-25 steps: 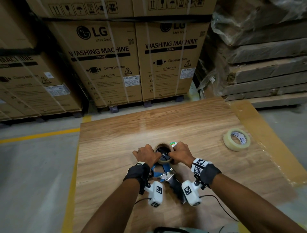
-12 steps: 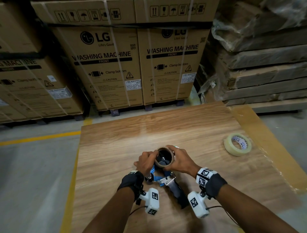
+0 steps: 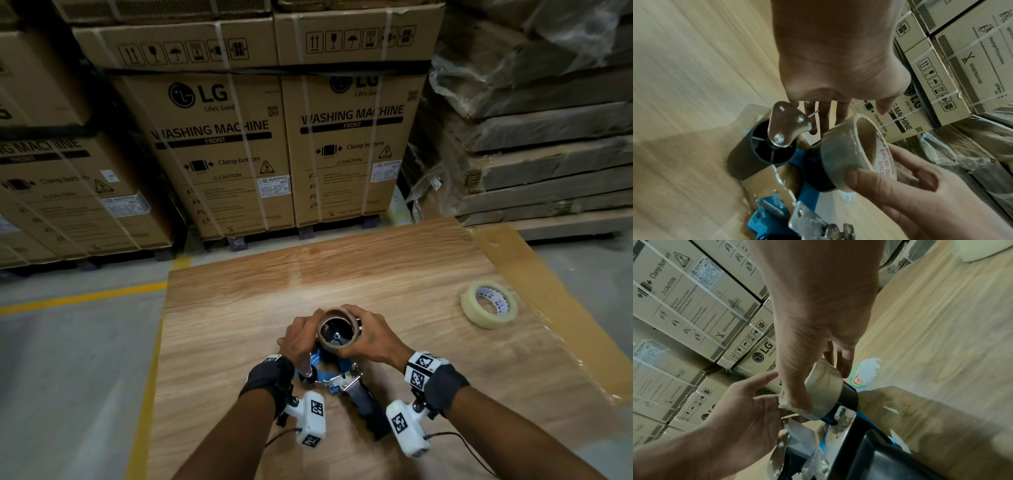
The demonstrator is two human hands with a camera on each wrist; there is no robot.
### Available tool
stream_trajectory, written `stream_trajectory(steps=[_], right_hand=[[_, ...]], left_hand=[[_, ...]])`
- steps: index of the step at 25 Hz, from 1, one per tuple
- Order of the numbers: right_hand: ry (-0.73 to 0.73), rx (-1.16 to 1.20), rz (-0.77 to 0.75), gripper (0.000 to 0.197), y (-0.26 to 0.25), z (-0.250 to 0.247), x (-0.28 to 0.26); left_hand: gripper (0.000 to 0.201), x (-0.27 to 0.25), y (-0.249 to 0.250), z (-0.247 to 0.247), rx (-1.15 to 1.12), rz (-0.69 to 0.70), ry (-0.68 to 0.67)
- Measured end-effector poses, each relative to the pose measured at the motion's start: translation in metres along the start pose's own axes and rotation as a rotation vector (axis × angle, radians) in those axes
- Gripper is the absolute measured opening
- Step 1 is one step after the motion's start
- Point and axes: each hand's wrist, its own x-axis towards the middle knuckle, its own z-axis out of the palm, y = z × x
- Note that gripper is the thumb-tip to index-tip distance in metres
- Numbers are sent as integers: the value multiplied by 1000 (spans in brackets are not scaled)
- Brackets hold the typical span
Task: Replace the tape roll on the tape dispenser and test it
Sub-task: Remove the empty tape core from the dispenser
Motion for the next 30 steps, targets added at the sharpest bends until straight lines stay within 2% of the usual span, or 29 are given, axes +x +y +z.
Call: stream_trajectory(steps=[4,8,13,16,18,24,30], right_hand=[[45,56,4,76,-1,-3,-3],[108,65,32,83,4,-7,-9],[215,62,66,80,11,-16,-30],[293,80,105,80,18,-22,-51],[336,94,128,81,22,-26,-65],[468,132,252,84,39,-42,-115],[556,105,386,85,75,-65,-158]], left_hand=[[72,0,2,0,34,35,14],[61,-2,3,2,136,16,72],[43,-3,-4,11,173,136,71],[28,-18,4,18,336,226,95],[24,-27,6,22,407,267,93],[24,-37,5,51,541,326,20],[32,-47,7,73,614,311,0]])
